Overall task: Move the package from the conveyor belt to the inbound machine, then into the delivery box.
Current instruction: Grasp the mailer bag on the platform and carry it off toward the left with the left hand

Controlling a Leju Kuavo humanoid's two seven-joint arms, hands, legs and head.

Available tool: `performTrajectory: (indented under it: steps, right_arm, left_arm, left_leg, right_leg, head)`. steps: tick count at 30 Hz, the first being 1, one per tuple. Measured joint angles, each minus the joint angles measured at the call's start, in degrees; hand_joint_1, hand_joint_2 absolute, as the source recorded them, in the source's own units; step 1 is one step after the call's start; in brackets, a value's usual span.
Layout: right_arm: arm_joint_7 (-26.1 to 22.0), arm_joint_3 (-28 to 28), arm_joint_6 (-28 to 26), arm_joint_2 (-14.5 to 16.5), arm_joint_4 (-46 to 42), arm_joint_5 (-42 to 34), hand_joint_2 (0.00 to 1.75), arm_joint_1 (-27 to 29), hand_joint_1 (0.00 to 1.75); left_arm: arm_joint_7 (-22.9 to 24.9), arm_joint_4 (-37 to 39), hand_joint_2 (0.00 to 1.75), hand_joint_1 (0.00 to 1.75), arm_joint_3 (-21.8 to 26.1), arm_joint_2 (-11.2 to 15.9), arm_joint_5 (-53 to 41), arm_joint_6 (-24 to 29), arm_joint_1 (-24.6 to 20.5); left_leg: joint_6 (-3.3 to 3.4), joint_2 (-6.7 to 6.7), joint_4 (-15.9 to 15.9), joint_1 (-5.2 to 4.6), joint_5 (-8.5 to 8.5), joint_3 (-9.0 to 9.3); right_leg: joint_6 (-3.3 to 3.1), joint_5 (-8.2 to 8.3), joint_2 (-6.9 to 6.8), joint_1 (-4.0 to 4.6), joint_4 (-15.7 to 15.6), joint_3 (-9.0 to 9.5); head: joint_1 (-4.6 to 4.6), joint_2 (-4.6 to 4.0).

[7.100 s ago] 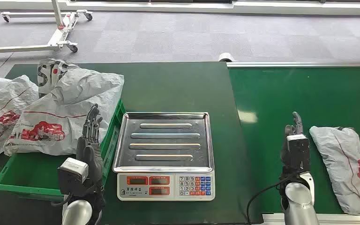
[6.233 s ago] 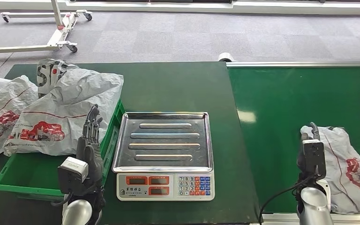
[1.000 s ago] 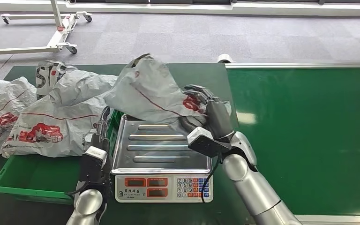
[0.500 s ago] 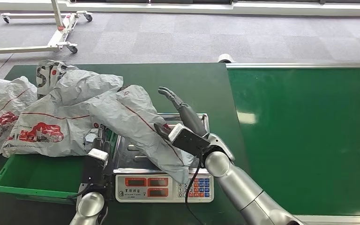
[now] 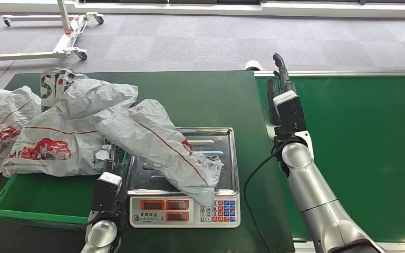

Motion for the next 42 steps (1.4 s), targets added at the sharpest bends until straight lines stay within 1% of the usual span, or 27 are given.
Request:
performTrajectory:
  steps: [5,8,10,13,15,17,19,21,23,24,26,30,33,36,37,38,40,42]
  right_arm:
    - [-0.13,-1.36,-0.5,-0.53,-0.41,-0.28,0.0,-0.01,0.0]
    - [-0.46,-3.22,-2.86,-1.36,-1.91,-2.29,0.0,0.28,0.0]
    - [-0.52,-5.95,-3.9,-2.69,-4.34,-4.45,0.0,1.17,0.0]
    - [-0.94,-12.46,-3.78,-5.11,-9.96,-6.22,0.0,5.72,0.0]
    - [-2.06,-17.24,-2.9,-5.87,-13.72,-6.8,0.0,10.63,0.0]
    - [-3.2,-21.4,-1.92,-6.08,-16.77,-6.82,0.0,15.78,0.0]
    - [-4.22,-24.59,-1.0,-5.96,-19.23,-6.28,0.0,20.93,0.0]
    - [-4.89,-26.87,-0.26,-5.47,-20.94,-5.88,0.0,25.55,0.0]
    - [-5.04,-28.56,0.08,-4.69,-21.9,-6.1,0.0,29.0,0.0]
    - [-5.05,-29.3,0.09,-4.23,-22.22,-6.27,0.0,30.37,0.0]
    - [-5.07,-30.68,0.15,-3.11,-22.84,-6.42,0.0,32.65,0.0]
    - [-5.15,-32.3,0.72,-1.06,-23.84,-5.94,0.0,35.42,0.0]
    - [-5.04,-32.95,1.03,-0.2,-24.18,-5.8,0.0,36.09,0.0]
    - [-4.88,-33.55,1.7,0.27,-24.2,-5.83,0.0,36.1,0.0]
    - [-4.87,-33.7,2.04,0.35,-24.17,-5.87,0.0,36.01,0.0]
    - [-4.86,-33.81,2.45,0.42,-24.13,-5.9,0.0,35.86,0.0]
    - [-4.79,-33.97,3.52,0.63,-23.92,-5.83,0.0,35.38,0.0]
    - [-4.63,-33.98,4.5,0.99,-23.54,-5.49,0.0,34.68,0.0]
  left_arm:
    - [-0.07,0.01,0.0,0.0,0.0,0.0,-0.01,0.31,0.0]
    - [-0.43,0.0,0.0,0.0,0.15,0.02,-0.1,2.33,-0.02]
    - [-0.96,-0.22,0.0,0.0,0.62,0.07,-0.14,4.35,-0.07]
    - [-2.12,-1.9,0.0,0.0,2.14,0.17,0.09,8.34,-0.34]
    - [-2.25,-3.71,0.0,0.0,3.2,0.37,-0.26,10.12,-0.73]
    - [-1.63,-5.16,0.0,0.0,3.77,0.78,-3.02,11.61,-1.44]
    - [-0.9,-5.92,0.0,0.0,3.89,1.33,-9.79,15.34,-2.52]
    - [-0.78,-6.45,0.0,0.0,4.0,1.78,-18.87,21.59,-3.96]
    - [-1.99,-7.96,0.0,0.0,5.07,1.47,-27.86,26.81,-5.52]
    - [-2.81,-9.56,0.0,0.0,6.2,0.88,-31.69,28.22,-6.24]
    - [-3.86,-14.32,0.0,0.0,9.02,-0.75,-36.94,29.34,-7.57]
    - [-4.08,-22.92,0.0,0.0,12.98,-2.77,-39.74,29.61,-9.74]
    - [-4.09,-26.28,0.0,0.0,14.3,-3.39,-40.79,29.61,-10.28]
    - [-4.03,-27.04,0.0,0.0,14.68,-3.53,-44.1,29.61,-11.0]
    - [-3.44,-26.17,0.0,0.0,14.65,-3.47,-46.05,29.49,-11.54]
    - [-1.83,-24.37,0.0,0.0,14.35,-3.2,-48.82,29.27,-12.4]
    - [4.47,-18.0,0.0,0.0,12.89,-1.98,-56.35,28.61,-14.98]
    - [12.08,-8.35,0.0,0.0,9.91,0.27,-63.24,27.6,-18.87]
  left_leg:
    - [-0.04,-0.01,-0.01,0.01,0.03,0.0]
    - [-0.05,-0.03,0.0,0.01,0.04,0.0]
    - [-0.04,-0.12,0.01,0.01,0.04,-0.01]
    - [-0.03,-0.32,0.02,0.01,0.03,-0.02]
    - [0.02,-0.37,0.01,0.02,-0.01,-0.04]
    - [0.06,-0.37,0.01,0.01,-0.04,-0.06]
    - [0.06,-0.4,0.0,0.01,-0.05,-0.1]
    - [0.06,-0.41,-0.01,0.01,-0.05,-0.13]
    - [0.03,-0.39,-0.01,0.01,-0.03,-0.14]
    - [0.02,-0.37,-0.01,0.01,-0.02,-0.14]
    - [0.01,-0.32,-0.01,0.01,-0.01,-0.13]
    - [0.01,-0.23,-0.02,0.01,-0.01,-0.08]
    - [0.01,-0.24,-0.02,0.01,0.0,-0.08]
    - [0.01,-0.24,-0.01,0.01,0.01,-0.06]
    - [0.03,-0.24,-0.01,0.01,0.02,-0.05]
    - [0.05,-0.25,-0.01,0.0,0.04,-0.04]
    - [0.09,-0.27,-0.01,-0.01,0.11,-0.05]
    - [0.09,-0.27,-0.01,-0.01,0.23,-0.08]
  right_leg:
    - [-0.01,0.0,0.0,0.04,0.01,-0.03]
    - [-0.01,0.0,-0.02,0.03,0.01,-0.05]
    - [-0.01,-0.01,-0.11,0.02,0.0,-0.03]
    - [0.0,-0.02,-0.29,0.02,-0.06,0.08]
    - [0.0,-0.03,-0.32,0.01,-0.09,0.1]
    - [0.01,-0.04,-0.33,0.0,-0.11,0.07]
    - [0.03,-0.07,-0.37,0.03,-0.12,0.06]
    - [0.04,-0.08,-0.4,0.04,-0.1,0.04]
    - [0.03,-0.08,-0.4,0.04,-0.06,0.01]
    - [0.03,-0.08,-0.39,0.04,-0.04,0.0]
    - [0.02,-0.07,-0.35,0.04,-0.03,-0.02]
    - [0.02,-0.07,-0.25,0.02,-0.01,-0.03]
    - [0.02,-0.07,-0.21,0.03,-0.01,-0.02]
    - [0.03,-0.07,-0.22,0.01,-0.01,-0.02]
    - [0.03,-0.06,-0.22,-0.02,-0.02,-0.02]
    - [0.04,-0.06,-0.24,-0.04,-0.02,-0.01]
    - [0.06,-0.02,-0.27,-0.08,-0.02,-0.01]
    - [0.06,0.08,-0.27,-0.09,-0.01,-0.04]
  head:
    - [-0.01,0.0]
    - [-0.02,0.0]
    - [-0.01,0.0]
    - [0.0,0.0]
    - [0.0,0.0]
    - [0.0,0.0]
    - [0.01,0.0]
    - [0.0,0.0]
    - [-0.01,0.0]
    - [-0.01,0.0]
    - [0.0,0.0]
    - [-0.01,0.0]
    - [-0.01,0.0]
    - [-0.01,0.0]
    - [-0.01,0.0]
    - [-0.01,0.0]
    - [-0.01,0.0]
    - [0.0,0.0]
